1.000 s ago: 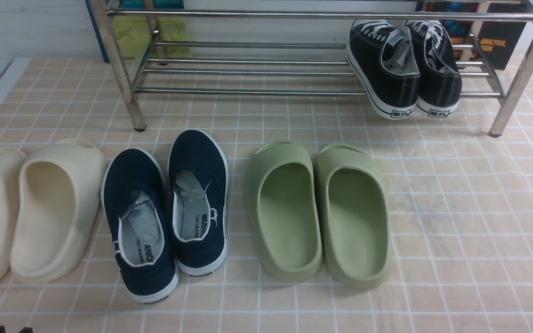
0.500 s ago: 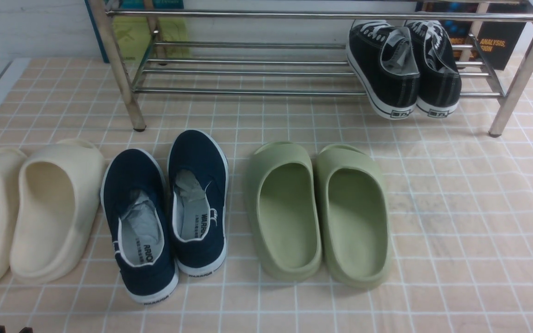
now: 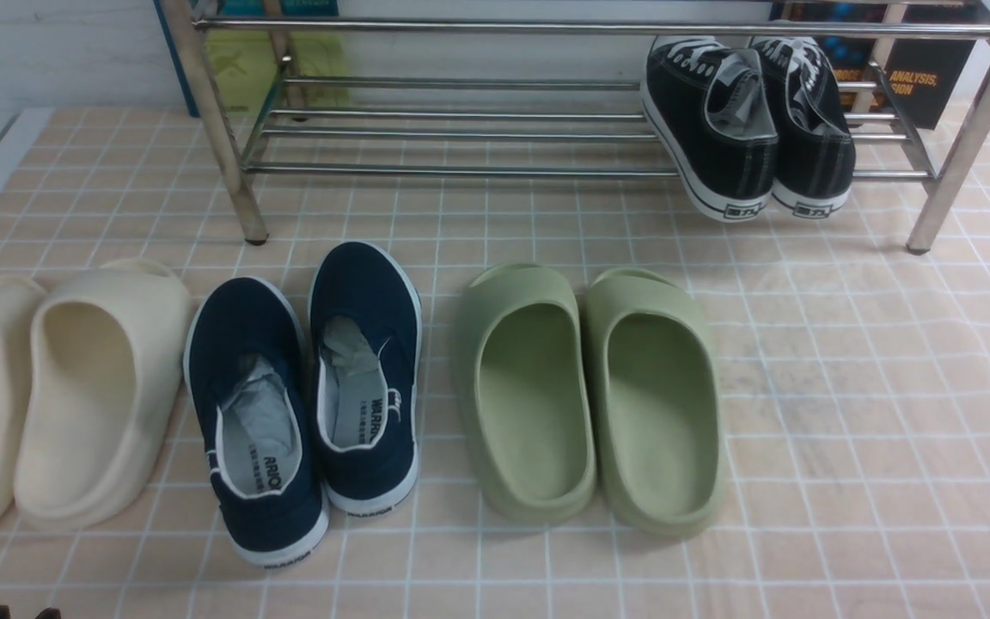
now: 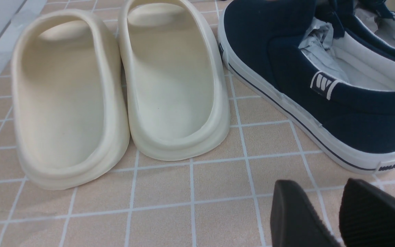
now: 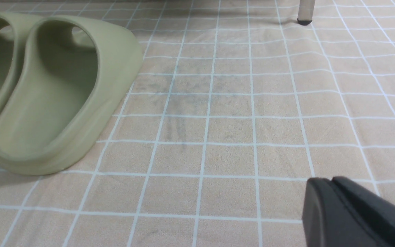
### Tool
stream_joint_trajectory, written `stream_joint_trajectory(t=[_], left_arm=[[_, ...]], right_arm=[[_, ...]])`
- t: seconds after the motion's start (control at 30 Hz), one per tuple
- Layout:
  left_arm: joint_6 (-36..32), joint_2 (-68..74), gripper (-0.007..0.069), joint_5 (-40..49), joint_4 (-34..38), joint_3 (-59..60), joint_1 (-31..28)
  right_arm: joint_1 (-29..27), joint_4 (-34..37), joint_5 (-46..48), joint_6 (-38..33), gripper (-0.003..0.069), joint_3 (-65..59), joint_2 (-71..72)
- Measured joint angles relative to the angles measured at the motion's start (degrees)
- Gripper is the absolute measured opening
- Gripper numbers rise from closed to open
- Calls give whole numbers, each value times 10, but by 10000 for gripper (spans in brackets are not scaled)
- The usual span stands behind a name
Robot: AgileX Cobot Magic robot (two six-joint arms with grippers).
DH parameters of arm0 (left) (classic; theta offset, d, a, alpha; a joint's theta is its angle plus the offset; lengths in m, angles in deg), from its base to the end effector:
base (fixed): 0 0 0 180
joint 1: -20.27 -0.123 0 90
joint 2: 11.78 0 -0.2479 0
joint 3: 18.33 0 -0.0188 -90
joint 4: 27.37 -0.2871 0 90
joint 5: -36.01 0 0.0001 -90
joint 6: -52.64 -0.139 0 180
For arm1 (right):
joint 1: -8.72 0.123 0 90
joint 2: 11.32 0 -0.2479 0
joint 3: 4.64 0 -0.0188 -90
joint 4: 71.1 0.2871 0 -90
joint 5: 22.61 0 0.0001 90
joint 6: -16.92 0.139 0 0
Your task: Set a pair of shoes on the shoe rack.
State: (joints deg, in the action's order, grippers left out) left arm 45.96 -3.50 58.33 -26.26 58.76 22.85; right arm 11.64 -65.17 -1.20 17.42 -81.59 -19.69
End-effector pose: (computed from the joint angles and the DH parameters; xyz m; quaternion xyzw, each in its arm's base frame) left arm 0.1715 -0.0088 0.1583 0.0601 0.8052 0.0129 0.5899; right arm 0.1719 0.0140 0.1614 0.0104 0.8018 0.0617 0.5943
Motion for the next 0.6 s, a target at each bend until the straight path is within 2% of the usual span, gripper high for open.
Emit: stream_joint_trajectory(t=[0.6], left_arm=[[0,0,240,0,0,0,0]], right_arm=[[0,0,0,0,50,0,0]])
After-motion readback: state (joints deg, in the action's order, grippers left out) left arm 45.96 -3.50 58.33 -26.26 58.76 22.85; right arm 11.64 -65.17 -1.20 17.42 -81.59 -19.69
